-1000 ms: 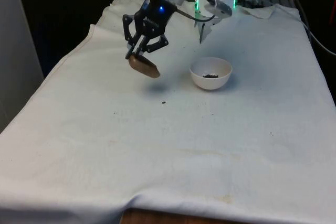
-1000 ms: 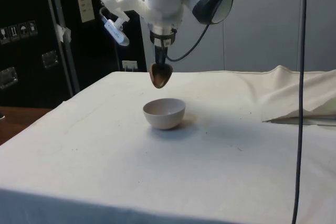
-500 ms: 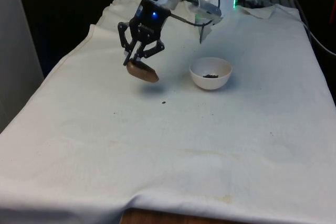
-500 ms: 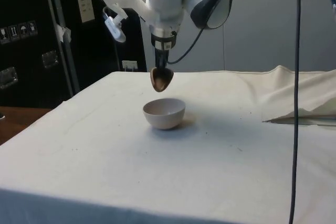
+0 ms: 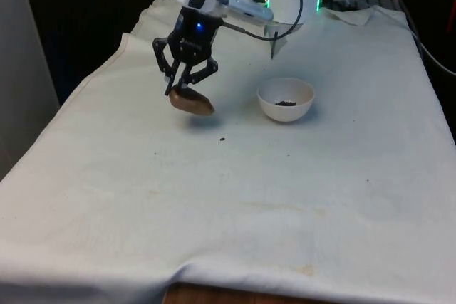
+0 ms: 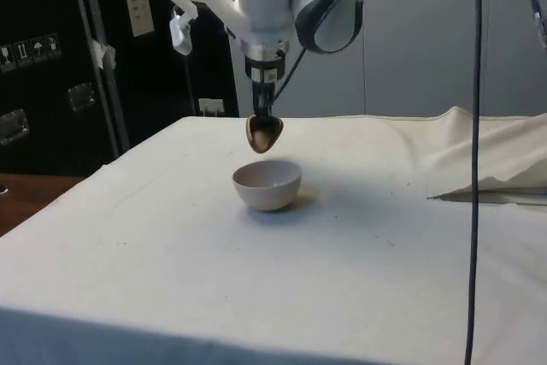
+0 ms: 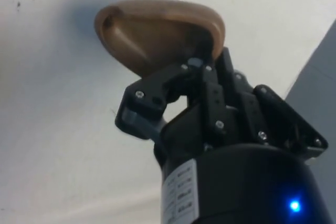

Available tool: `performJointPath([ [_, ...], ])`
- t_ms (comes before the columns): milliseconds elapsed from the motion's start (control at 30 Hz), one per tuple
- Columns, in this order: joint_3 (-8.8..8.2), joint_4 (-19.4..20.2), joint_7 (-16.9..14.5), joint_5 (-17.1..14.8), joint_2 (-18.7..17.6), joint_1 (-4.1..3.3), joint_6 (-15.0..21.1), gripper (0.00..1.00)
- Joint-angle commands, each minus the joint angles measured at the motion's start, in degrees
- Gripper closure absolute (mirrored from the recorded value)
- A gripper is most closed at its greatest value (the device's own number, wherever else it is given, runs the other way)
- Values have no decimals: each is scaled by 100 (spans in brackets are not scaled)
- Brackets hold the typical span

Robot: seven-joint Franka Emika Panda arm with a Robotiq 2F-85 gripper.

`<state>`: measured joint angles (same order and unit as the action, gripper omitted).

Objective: Pour the coffee beans from the cup into the bowl.

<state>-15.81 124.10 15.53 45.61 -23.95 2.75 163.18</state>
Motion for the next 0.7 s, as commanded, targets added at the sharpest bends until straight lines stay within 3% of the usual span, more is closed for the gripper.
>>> performJointPath([
  [0,132,34,-160,-178,-34,109,57,100],
  [267,172,-80,-871,-1112,-160,109,57,100],
  [300,29,-115,-756,-980,-143,-6,6,100],
  [333,178,-86,-940,-1203,-166,109,57,100],
  [567,212,-115,-1467,-1874,-206,120,17,100],
  [600,46,-143,-1352,-1748,-206,-6,6,100],
  [633,218,-115,-1530,-1954,-212,120,11,100],
  [667,218,-120,-1599,-2040,-218,120,6,100],
])
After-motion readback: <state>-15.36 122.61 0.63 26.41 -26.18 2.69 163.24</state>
